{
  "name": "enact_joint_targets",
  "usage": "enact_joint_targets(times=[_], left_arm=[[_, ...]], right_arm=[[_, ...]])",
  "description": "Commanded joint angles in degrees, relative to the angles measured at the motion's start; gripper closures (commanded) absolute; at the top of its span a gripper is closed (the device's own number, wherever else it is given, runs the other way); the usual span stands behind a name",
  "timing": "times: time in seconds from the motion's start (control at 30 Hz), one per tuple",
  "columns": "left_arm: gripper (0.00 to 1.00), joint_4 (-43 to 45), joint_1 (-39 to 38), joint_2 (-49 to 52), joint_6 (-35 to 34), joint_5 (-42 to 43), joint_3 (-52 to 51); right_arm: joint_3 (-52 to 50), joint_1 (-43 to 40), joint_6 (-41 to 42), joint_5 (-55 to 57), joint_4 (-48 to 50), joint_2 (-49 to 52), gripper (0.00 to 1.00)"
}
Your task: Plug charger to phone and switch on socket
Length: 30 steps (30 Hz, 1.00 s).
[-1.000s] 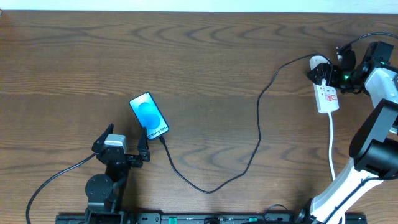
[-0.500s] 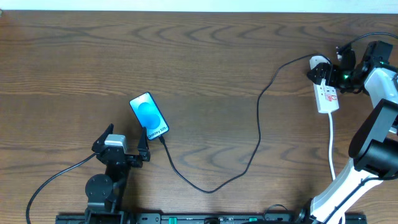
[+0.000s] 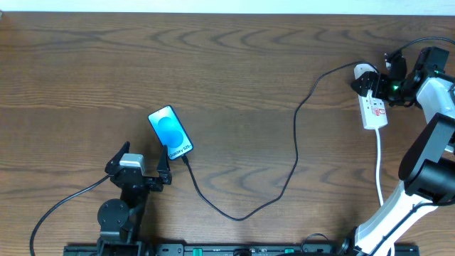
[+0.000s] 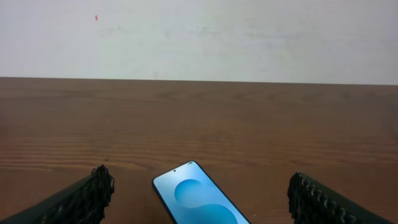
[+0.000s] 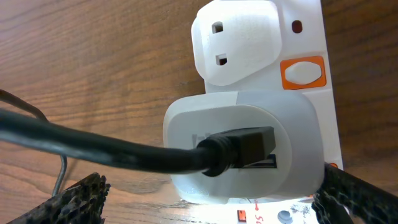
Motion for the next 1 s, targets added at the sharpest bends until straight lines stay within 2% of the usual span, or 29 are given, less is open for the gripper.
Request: enact_joint_targets(times=[0.0,0.17,0.57,0.97], left_arm=[[0.08,-2.2,-0.1,-0.3,1.0,1.3,-0.8],[0.09,-2.2,-0.1,-0.3,1.0,1.3,-0.8],[0.08,-2.2,-0.1,-0.3,1.0,1.3,-0.8],[0.09,-2.2,-0.1,-0.3,1.0,1.3,-0.8]], right_arm=[[-3.6,5.7,1.7,-15.2,-0.7,1.6,0.01],[-6.9,5.6,4.2,-15.3,3.2,1.6,0.01],[-6.8,5.6,6.5,-9.1,3.0,1.6,0.01],[1.8,3.7,6.7,5.2,-6.2,-3.0,0.01]])
